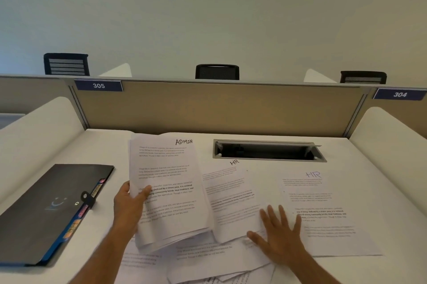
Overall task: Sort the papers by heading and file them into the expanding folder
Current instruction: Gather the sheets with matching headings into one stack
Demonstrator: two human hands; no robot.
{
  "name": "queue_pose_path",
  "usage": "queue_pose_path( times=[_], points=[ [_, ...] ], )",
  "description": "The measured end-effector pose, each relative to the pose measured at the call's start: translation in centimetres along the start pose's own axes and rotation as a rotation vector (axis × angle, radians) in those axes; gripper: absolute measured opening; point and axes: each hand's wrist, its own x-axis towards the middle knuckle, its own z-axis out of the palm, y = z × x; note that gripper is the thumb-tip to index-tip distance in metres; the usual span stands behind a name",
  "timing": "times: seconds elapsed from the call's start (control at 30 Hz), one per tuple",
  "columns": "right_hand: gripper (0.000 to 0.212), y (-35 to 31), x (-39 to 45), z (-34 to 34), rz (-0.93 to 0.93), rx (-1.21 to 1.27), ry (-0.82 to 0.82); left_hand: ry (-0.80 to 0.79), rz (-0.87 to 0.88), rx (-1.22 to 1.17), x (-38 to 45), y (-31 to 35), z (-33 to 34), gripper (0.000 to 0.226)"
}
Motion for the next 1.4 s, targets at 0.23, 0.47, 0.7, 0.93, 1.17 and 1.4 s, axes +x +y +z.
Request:
queue_pose_path(
  times=[0.23,0.47,0.7,0.93,1.17,1.4],
  points=[
    [0.135,3.2,-0.5,-2.1,0.257,-0.063,0.057,0.010,0.000,0.000,-0.2,-0.5,0.0,0.034],
    [0.118,2.4,-1.0,-0.5,0.066,0.042,0.023,-0.002,0.008,0.002,-0.3,-0.4,0.7,0.031],
    [0.120,5.3,-1.6,-2.1,0.342,0.045,0.054,-0.009,0.014,0.020,-1.0,-0.6,1.2,0.032],
    [0.085,0.3,-2.8,-0.7,-0.229,-0.157,0.172,-0.020,0.002,0.016,-1.2,-0.6,2.0,0.035],
    [0.083,-2.6,-3.2,0.3,-0.494,-0.024,0.179,-0.031,0.003,-0.016,-1.1,-0.6,2.4,0.034],
    [0.097,-2.1,-1.0,0.4,-0.363,0.048,0.076,-0.036,-0.004,-0.028,-1.1,-0.9,2.3,0.032]
  ],
)
